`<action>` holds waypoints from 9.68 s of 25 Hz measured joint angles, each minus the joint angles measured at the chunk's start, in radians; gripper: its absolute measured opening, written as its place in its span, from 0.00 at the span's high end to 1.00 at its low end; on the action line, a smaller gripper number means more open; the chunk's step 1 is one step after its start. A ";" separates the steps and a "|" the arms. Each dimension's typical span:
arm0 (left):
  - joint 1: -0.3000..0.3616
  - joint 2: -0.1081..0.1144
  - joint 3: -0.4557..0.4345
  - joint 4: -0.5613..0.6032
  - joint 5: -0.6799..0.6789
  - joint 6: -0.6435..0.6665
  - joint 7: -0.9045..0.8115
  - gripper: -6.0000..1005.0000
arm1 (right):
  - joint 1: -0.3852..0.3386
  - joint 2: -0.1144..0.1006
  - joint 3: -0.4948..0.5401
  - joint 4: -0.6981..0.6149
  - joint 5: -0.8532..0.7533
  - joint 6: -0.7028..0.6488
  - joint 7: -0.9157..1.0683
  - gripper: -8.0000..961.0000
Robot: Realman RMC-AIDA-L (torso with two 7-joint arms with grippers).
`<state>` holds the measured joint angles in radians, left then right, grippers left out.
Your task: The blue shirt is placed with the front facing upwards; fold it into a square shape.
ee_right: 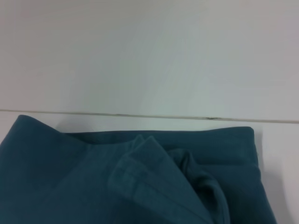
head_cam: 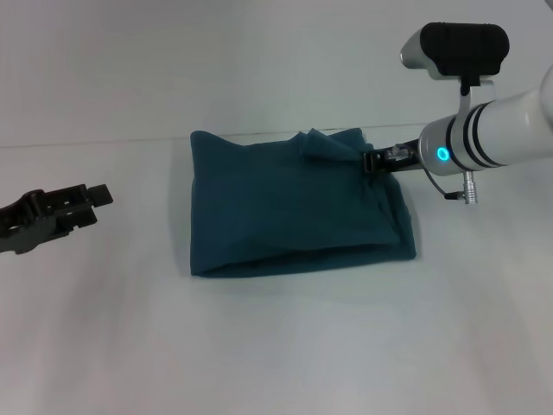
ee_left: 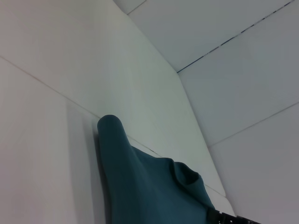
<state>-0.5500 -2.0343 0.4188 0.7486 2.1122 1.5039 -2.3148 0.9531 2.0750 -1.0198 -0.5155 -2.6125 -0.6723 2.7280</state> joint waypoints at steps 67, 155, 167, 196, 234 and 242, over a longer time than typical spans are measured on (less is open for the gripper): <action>-0.013 -0.012 0.015 0.000 -0.067 -0.007 -0.013 0.39 | -0.032 -0.063 0.046 -0.187 -0.129 -0.214 0.118 0.54; -0.331 -0.057 0.570 -0.259 0.134 -0.747 -0.226 0.11 | -0.625 -0.106 0.440 -0.222 0.782 -0.789 -0.742 0.07; -0.339 -0.058 0.551 -0.287 0.132 -0.740 -0.300 0.11 | -0.613 -0.106 0.440 -0.211 0.782 -0.789 -0.744 0.07; -0.351 -0.066 0.561 -0.308 0.133 -0.743 -0.265 0.48 | -0.562 -0.106 0.438 -0.170 0.769 -0.770 -0.745 0.07; -0.042 0.051 0.383 -0.133 0.010 -0.252 -0.197 0.84 | -0.550 -0.108 0.438 -0.130 0.769 -0.745 -0.744 0.07; -0.046 0.052 0.390 -0.137 0.014 -0.288 -0.165 0.80 | -0.550 -0.109 0.438 -0.125 0.769 -0.745 -0.745 0.07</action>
<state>-0.5965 -1.9820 0.8092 0.6117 2.1258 1.2156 -2.4800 0.4034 1.9659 -0.5814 -0.6406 -1.8438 -1.4168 1.9834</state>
